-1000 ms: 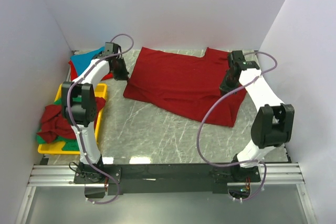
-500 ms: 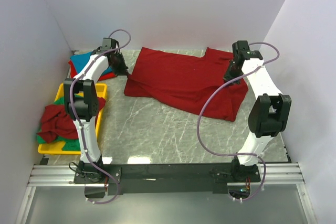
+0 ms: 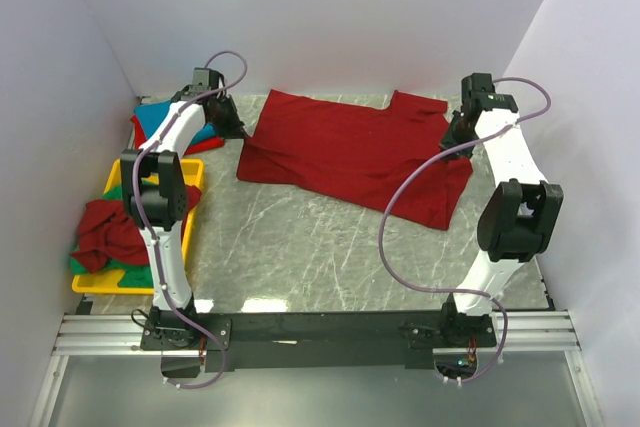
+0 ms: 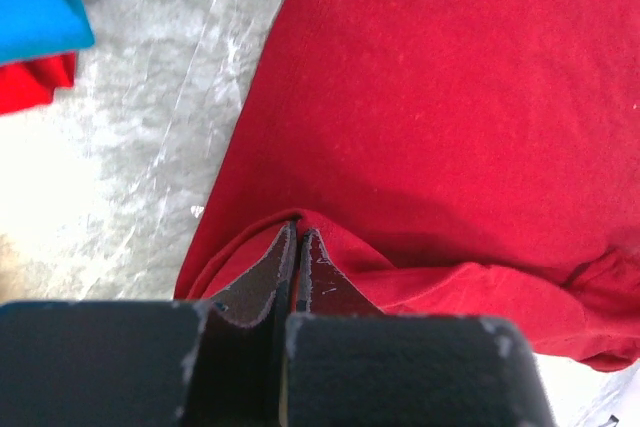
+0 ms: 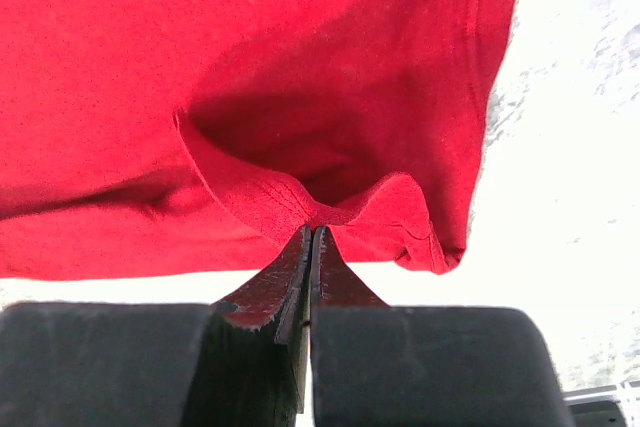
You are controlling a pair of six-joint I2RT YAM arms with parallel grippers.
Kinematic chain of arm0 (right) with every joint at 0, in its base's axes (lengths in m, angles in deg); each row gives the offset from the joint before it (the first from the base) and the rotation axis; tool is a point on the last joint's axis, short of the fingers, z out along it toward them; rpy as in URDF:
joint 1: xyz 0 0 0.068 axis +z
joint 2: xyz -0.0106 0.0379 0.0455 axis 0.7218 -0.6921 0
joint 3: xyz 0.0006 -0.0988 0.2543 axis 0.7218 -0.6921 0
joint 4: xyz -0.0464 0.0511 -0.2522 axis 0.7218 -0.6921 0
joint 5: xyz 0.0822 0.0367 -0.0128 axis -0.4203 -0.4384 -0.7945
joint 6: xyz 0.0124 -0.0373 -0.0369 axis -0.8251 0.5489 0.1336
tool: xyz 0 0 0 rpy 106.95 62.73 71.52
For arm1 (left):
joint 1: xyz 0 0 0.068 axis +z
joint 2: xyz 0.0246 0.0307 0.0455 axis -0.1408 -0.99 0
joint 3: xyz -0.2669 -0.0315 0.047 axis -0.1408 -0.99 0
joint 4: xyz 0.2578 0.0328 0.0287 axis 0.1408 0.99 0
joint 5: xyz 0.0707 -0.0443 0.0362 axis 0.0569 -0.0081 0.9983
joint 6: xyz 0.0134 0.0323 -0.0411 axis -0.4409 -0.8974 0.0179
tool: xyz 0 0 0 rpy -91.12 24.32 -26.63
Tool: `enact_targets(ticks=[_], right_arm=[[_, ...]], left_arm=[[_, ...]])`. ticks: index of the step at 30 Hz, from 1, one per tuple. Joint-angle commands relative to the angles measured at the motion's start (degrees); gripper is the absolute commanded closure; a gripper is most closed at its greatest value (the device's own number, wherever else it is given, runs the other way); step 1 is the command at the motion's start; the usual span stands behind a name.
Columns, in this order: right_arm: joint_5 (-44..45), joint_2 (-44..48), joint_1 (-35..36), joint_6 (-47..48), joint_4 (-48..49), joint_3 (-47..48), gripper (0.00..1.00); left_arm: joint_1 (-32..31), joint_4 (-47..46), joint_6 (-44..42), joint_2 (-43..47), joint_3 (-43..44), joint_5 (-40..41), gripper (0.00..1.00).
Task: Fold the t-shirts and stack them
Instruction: Fold the tshirt
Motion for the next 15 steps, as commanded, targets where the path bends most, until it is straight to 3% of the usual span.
enact_targets(ticks=[1,15], right_arm=[[0.5,0.7,-1.2,1.6,-0.3,3.6,1.00],[-0.3,-2.9,-4.1,3.9,1.0,5.7,1.00]], left_arm=[[0.1,-1.0,0.9,-1.6,3.4,-1.1,0.99],[0.1,-1.1,2.4,-6.4,7.0,-3.6,0.99]])
